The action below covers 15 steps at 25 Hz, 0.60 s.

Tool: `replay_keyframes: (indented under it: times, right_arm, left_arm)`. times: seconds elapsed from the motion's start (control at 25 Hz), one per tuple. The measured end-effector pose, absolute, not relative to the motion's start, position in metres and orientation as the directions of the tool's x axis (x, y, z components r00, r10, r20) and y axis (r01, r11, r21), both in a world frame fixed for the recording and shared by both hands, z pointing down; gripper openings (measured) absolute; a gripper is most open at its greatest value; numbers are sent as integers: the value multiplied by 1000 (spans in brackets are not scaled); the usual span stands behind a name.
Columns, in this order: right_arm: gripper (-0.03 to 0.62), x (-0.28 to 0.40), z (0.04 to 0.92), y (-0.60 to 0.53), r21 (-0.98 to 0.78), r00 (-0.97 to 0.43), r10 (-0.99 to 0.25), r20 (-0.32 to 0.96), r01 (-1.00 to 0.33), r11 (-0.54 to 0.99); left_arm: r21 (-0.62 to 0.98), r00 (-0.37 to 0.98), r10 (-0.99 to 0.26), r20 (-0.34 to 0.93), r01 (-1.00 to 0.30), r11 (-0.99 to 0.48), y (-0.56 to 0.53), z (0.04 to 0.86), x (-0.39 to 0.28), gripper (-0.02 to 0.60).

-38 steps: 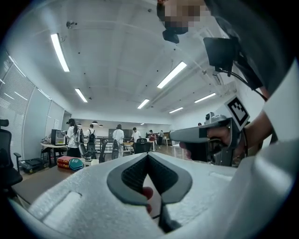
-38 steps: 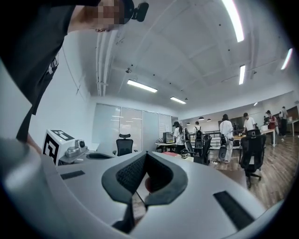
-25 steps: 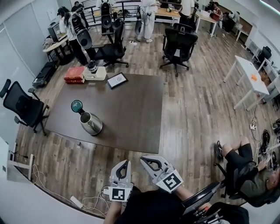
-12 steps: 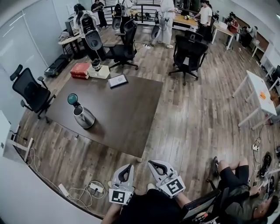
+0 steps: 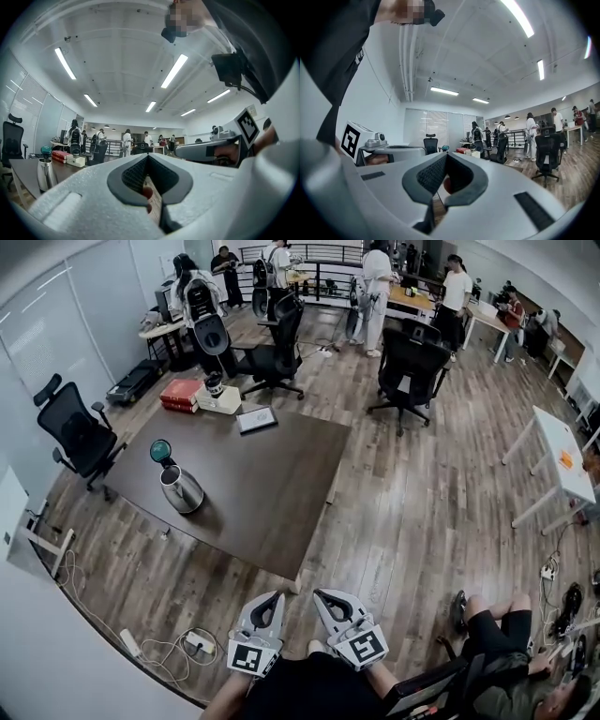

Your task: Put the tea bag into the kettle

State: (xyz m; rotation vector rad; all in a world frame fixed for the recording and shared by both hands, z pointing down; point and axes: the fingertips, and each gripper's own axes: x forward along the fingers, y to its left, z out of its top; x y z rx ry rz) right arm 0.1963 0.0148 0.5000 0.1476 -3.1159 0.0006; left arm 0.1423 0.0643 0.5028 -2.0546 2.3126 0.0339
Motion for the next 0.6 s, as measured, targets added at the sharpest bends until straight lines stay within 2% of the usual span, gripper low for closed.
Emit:
replay_keyframes:
  times: [0.6]
  right_arm:
    - [5, 240, 510, 8, 6, -981, -189, 48, -189, 982]
  left_arm:
    - [-4, -41, -998, -38, -999, 41, 62, 519, 179, 3]
